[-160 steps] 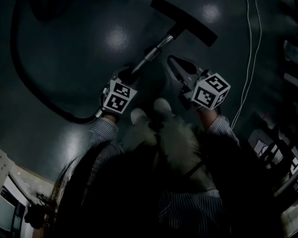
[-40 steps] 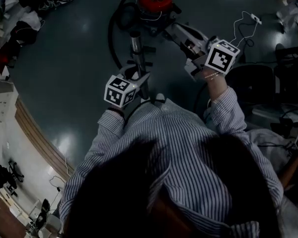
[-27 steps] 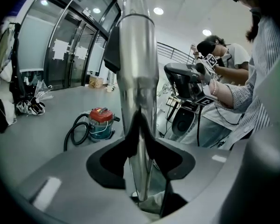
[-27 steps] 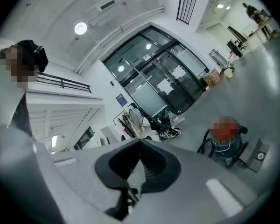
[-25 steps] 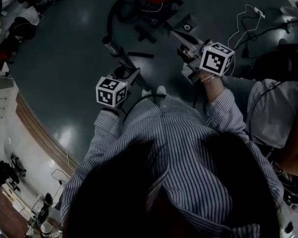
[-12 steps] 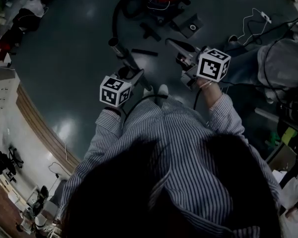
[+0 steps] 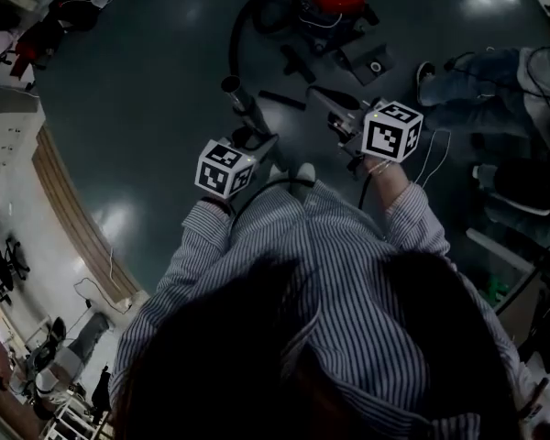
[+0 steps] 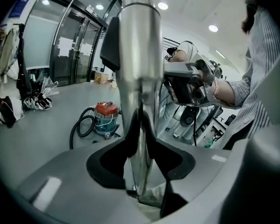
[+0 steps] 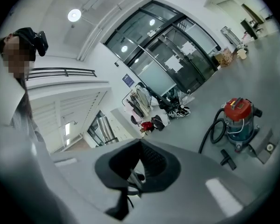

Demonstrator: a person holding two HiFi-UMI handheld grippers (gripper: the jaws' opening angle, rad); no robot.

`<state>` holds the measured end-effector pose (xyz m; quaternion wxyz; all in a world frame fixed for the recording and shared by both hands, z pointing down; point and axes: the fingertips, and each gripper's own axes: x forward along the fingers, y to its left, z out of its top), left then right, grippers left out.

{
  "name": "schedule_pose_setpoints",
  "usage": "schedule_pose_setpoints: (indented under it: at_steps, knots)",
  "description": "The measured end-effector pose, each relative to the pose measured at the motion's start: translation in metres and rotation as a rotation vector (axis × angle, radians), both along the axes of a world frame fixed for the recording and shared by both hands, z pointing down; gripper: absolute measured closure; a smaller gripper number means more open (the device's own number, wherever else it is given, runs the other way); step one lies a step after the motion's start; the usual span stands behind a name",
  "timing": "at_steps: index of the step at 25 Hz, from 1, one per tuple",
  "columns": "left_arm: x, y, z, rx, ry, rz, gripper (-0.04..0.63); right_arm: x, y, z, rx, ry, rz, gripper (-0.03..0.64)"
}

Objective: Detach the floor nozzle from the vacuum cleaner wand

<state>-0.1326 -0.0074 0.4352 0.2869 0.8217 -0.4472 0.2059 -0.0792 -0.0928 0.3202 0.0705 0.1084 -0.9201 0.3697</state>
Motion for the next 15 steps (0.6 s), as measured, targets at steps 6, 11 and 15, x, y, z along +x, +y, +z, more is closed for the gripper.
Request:
schedule_pose_setpoints:
  at_steps: [6,11,15]
  knots:
    - [-0.012,0.011,0.001,-0.002,-0.007,-0.065,0.413,-0.019,0.011,0.005,0.009,0.018,-0.08,0.615]
    - [-0.026,0.017,0.0,-0.006,-0.005,-0.132,0.413,-0.026,0.016,0.005,0.022,0.033,-0.117,0.615]
    - [-0.033,0.014,0.001,-0.008,-0.001,-0.177,0.413,-0.023,0.014,0.008,0.033,0.047,-0.127,0.615]
